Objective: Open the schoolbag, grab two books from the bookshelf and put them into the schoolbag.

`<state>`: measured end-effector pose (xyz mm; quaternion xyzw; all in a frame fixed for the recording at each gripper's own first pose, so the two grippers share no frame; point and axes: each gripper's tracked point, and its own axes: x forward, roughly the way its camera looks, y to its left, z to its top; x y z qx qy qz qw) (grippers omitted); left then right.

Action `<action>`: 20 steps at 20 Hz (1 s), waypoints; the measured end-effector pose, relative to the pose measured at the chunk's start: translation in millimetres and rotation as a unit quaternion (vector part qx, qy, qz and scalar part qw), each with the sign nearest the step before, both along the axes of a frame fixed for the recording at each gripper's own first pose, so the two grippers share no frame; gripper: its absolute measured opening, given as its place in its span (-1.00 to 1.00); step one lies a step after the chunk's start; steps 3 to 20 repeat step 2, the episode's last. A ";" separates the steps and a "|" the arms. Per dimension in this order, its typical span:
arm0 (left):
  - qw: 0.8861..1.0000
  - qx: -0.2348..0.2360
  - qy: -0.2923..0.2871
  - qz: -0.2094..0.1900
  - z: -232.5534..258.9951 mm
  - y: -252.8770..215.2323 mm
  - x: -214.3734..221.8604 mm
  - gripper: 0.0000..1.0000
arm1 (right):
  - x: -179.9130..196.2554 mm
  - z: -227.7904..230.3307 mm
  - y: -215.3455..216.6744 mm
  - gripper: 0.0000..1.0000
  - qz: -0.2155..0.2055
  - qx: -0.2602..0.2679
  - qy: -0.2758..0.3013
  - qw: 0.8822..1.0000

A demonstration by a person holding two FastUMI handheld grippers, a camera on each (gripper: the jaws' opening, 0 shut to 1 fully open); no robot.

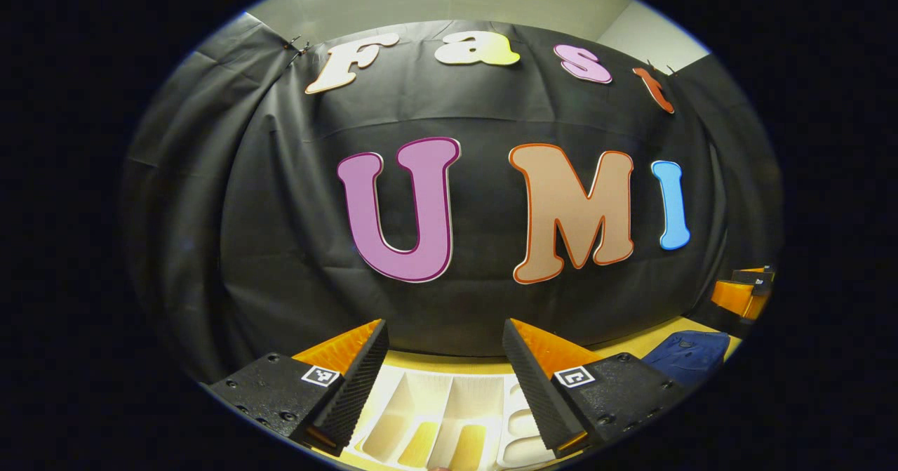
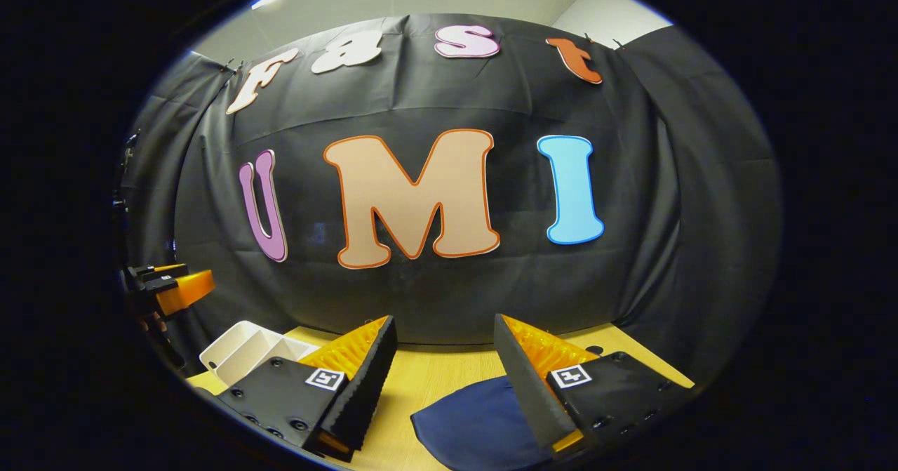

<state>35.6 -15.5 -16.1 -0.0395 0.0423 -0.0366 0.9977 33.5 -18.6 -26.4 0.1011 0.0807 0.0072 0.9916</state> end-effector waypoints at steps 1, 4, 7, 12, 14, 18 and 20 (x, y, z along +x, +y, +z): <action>1.000 0.001 -0.002 0.000 -0.1 0.3 2.0 0.89 | 0.8 0.0 1.3 0.82 0.000 -0.001 0.000 1.000; 1.000 0.002 -0.003 -0.001 0.9 0.6 1.8 0.89 | 1.1 0.0 2.2 0.82 0.000 -0.001 0.001 1.000; 1.000 0.002 -0.003 -0.001 0.9 0.6 1.8 0.89 | 1.1 0.0 2.2 0.82 0.000 -0.001 0.001 1.000; 1.000 0.002 -0.003 -0.001 0.9 0.6 1.8 0.89 | 1.1 0.0 2.2 0.82 0.000 -0.001 0.001 1.000; 1.000 0.002 -0.003 -0.001 0.9 0.6 1.8 0.89 | 1.1 0.0 2.2 0.82 0.000 -0.001 0.001 1.000; 1.000 0.002 -0.003 -0.001 0.9 0.6 1.8 0.89 | 1.1 0.0 2.2 0.82 0.000 -0.001 0.001 1.000; 1.000 0.002 -0.003 -0.001 0.9 0.6 1.8 0.89 | 1.1 0.0 2.2 0.82 0.000 -0.001 0.001 1.000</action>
